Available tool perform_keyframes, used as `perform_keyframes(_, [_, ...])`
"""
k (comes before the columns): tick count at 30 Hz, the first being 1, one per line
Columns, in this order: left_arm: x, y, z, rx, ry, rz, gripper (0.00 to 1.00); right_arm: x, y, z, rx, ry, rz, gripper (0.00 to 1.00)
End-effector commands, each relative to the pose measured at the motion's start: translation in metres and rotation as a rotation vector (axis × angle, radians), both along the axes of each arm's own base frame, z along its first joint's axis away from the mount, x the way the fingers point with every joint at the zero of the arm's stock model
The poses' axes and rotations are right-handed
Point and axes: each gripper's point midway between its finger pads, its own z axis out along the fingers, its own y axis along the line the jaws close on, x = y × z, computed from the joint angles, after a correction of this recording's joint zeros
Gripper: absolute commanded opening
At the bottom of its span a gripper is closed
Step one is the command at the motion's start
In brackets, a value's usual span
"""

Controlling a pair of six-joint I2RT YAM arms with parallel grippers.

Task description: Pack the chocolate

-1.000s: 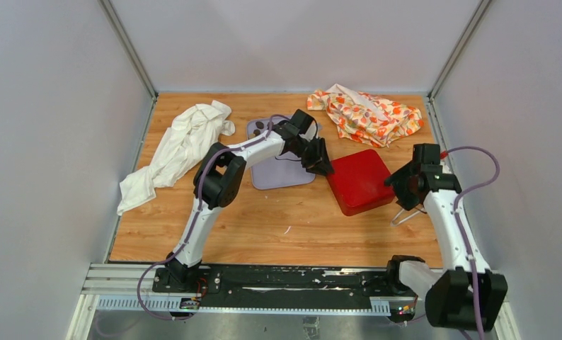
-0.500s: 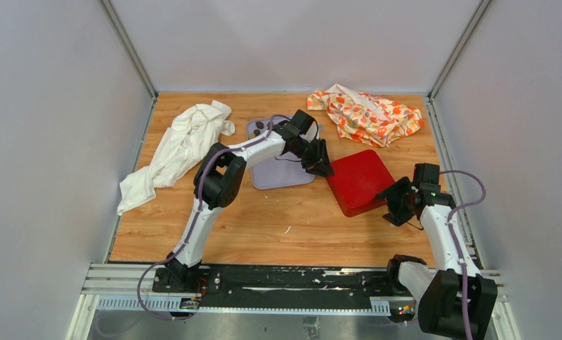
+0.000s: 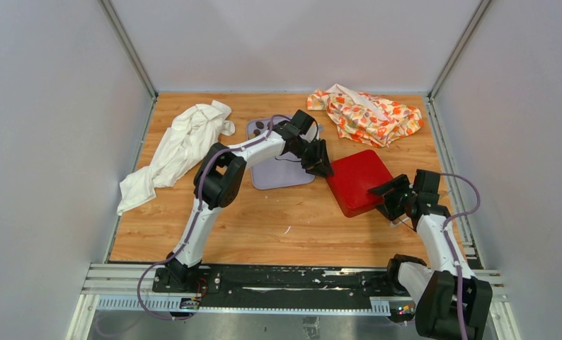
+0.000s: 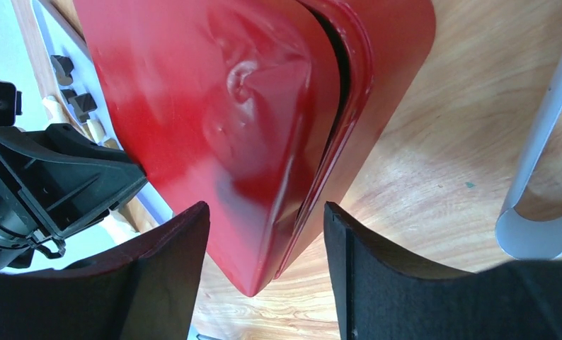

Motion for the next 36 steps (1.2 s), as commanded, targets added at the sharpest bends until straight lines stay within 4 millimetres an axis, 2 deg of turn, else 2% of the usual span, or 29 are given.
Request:
perform_keyframes(1, [-0.013,-0.002,-0.012,0.038,0.036,-0.03,0.38,0.002,0.001,-0.002,0.034,-0.026,-0.012,0.62])
perform_keyframes(3, [-0.014,-0.002,-0.011,0.037,0.034,-0.031,0.38,-0.004,0.001,-0.007,0.028,-0.006,-0.018,0.57])
perform_keyframes(6, [-0.015,-0.004,-0.009,0.037,0.03,-0.035,0.38,-0.012,-0.001,-0.015,0.028,0.027,-0.035,0.45])
perform_keyframes(11, [-0.016,-0.001,-0.007,0.054,0.014,-0.049,0.4,-0.023,-0.004,-0.028,0.023,0.077,-0.06,0.33])
perform_keyframes(16, [-0.015,0.0,-0.001,0.054,-0.007,-0.057,0.5,-0.029,-0.009,-0.031,-0.005,0.111,-0.072,0.27])
perform_keyframes(22, [-0.012,-0.002,0.006,0.048,-0.026,-0.064,0.69,-0.036,-0.017,-0.038,-0.045,0.155,-0.086,0.21])
perform_keyframes(26, [-0.009,-0.002,0.008,0.047,-0.042,-0.068,0.73,-0.042,-0.022,-0.043,-0.073,0.191,-0.096,0.16])
perform_keyframes(33, [-0.003,-0.005,0.011,0.046,-0.068,-0.064,0.72,-0.047,-0.028,-0.043,-0.116,0.221,-0.086,0.06])
perform_keyframes(36, [0.002,-0.007,0.011,0.051,-0.089,-0.06,0.61,-0.05,-0.031,-0.043,-0.138,0.235,-0.083,0.05])
